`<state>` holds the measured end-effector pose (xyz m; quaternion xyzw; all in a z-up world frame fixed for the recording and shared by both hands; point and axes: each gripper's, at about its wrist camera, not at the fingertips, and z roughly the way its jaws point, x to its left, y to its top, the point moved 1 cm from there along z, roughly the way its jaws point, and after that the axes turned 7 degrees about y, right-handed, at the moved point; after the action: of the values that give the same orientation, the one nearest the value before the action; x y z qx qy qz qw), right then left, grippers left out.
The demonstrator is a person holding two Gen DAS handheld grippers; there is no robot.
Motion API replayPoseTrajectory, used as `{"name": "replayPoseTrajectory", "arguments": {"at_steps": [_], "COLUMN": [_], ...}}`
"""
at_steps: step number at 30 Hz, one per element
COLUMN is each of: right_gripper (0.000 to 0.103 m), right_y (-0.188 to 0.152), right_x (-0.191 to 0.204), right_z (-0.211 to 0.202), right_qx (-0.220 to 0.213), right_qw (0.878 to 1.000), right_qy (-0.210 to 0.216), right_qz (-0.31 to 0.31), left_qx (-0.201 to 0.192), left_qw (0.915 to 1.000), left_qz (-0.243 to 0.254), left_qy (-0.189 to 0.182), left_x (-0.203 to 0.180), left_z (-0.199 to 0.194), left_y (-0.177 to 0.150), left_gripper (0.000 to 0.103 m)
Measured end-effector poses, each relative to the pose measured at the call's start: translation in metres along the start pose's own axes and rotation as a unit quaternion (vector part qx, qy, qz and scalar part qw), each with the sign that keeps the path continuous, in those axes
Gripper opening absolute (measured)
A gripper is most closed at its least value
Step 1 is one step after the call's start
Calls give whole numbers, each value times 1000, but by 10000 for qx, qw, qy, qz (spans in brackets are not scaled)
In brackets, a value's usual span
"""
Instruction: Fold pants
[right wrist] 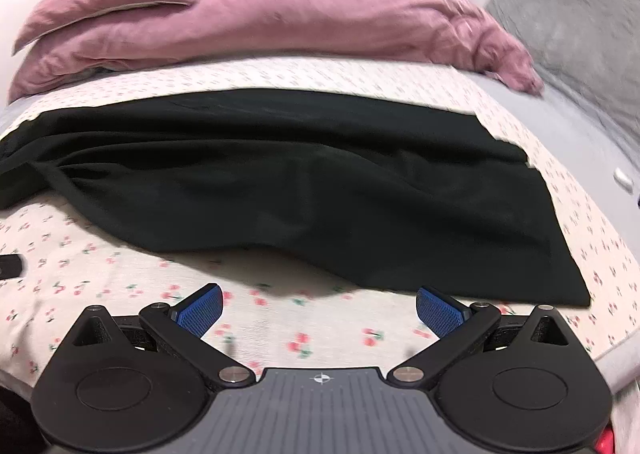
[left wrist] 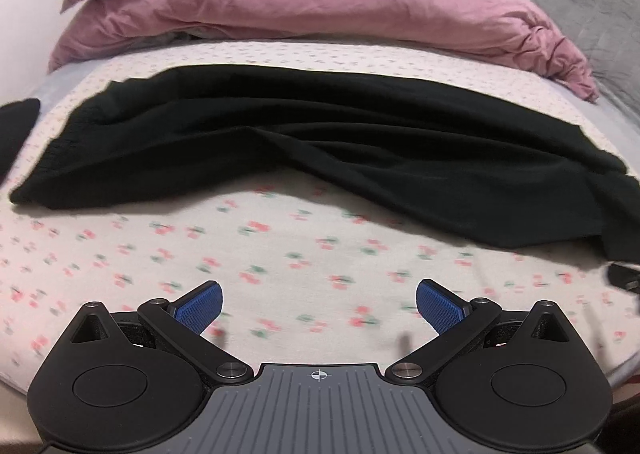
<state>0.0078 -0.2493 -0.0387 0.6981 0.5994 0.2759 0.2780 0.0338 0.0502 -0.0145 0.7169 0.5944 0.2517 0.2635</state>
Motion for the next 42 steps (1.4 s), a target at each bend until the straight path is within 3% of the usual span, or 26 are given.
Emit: {"name": "replayPoseTrajectory", "arguments": {"at_steps": [4, 9, 11, 16, 21, 27, 30, 32, 33, 34, 36, 39, 42], "right_gripper": [103, 101, 99, 95, 95, 94, 93, 91, 89, 89, 86, 83, 79], "right_y": [5, 3, 2, -7, -12, -10, -13, -15, -16, -16, -17, -21, -26], "right_x": [-28, -70, -84, -114, -130, -139, -144, -149, -151, -154, -163, -180, -192], "right_z": [6, 12, 15, 15, 11, 12, 8, 6, 4, 3, 0, -1, 3], "right_qx": [363, 535, 554, 583, 441, 364, 300, 252, 229, 208, 133, 0, -186], "right_qw": [9991, 9947, 9926, 9851, 9785, 9737, 9703, 9674, 9662, 9650, 9609, 9481, 9320], "right_qy": [9, 279, 284, 190, 202, 240, 285, 315, 304, 258, 165, 160, 236], "right_qz": [233, 831, 1046, 1605, 2005, 2236, 2385, 2499, 2550, 2601, 2759, 3176, 3613], "left_qx": [249, 559, 675, 441, 182, 96, 114, 190, 189, 159, 173, 232, 199], "left_qw": [9995, 9930, 9861, 9702, 9526, 9246, 9169, 9108, 9109, 9129, 9134, 9144, 9212], "left_qz": [22, -1037, -1516, -2381, -3031, -3807, -3985, -4116, -4113, -4067, -4062, -4041, -3885], "left_qy": [172, -9, -86, -69, -181, 18, 216, 237, 265, 290, 203, 81, 121], "left_x": [35, 103, 132, 186, 221, 249, 254, 257, 258, 259, 260, 262, 260], "left_z": [12, 29, 35, 36, 42, 60, 68, 75, 75, 76, 76, 78, 72], "left_y": [9, 17, 19, 22, 29, 35, 35, 32, 31, 30, 27, 20, 16], "left_gripper": [103, 103, 102, 101, 100, 96, 84, 66, 53, 32, 12, 0, 0]}}
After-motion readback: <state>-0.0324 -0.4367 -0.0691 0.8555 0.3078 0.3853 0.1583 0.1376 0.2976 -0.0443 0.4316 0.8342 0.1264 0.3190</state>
